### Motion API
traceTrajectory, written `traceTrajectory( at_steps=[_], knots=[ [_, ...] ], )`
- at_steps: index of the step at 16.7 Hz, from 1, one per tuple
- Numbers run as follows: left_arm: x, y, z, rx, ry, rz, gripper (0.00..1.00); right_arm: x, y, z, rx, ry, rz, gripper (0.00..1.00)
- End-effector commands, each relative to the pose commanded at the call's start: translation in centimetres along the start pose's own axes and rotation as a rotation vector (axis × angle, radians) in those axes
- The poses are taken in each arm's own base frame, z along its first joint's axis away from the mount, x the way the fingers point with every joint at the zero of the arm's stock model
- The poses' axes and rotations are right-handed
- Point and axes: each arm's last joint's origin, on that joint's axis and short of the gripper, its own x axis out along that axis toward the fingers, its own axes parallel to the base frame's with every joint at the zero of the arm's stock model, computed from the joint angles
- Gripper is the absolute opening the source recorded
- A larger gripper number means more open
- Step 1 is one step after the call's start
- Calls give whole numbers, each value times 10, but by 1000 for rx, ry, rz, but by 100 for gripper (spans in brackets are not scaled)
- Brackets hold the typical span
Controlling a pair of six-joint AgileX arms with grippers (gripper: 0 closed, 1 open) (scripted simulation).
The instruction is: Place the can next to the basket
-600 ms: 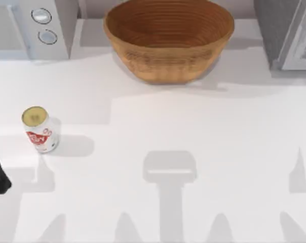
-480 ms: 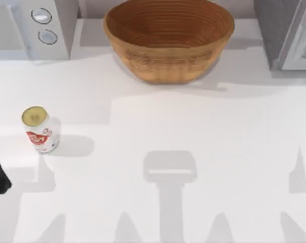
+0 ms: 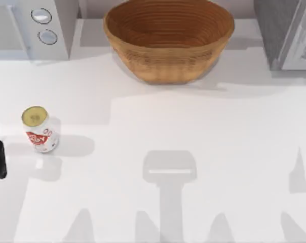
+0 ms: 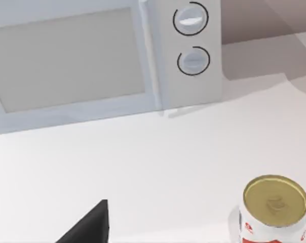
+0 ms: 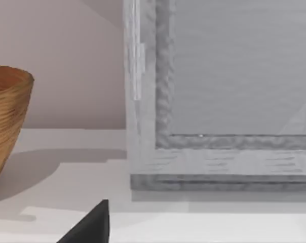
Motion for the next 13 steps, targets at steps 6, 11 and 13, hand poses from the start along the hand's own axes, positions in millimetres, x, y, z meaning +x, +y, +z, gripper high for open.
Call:
traceTrajectory(
  at_steps=[6,11,13],
  knots=[
    [69,1,64,216,522,-167,100,0,0,0,0,0,0,100],
    [156,-11,77,385,912,-359,100,0,0,0,0,0,0,100],
    [185,-17,77,436,1012,-426,100,0,0,0,0,0,0,100]
  ],
)
